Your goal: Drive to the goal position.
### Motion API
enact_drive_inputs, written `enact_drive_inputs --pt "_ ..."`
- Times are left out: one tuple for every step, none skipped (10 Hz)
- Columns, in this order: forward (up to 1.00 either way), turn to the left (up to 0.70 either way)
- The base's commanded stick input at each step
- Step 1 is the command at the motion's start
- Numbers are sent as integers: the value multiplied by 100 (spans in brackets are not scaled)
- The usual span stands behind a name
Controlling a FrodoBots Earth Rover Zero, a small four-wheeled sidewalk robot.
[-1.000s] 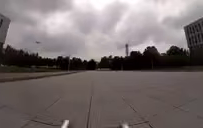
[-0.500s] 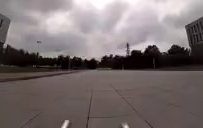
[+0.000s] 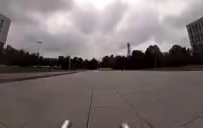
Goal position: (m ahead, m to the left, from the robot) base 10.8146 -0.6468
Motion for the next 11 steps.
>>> enact_drive_inputs --pt "100 0" --pt "100 0" --pt "100 0" --pt "100 0" --pt "100 -10" --pt "100 -11" --pt "100 -6" --pt "100 -1" --pt "100 0" --pt "100 0" --pt "100 0"
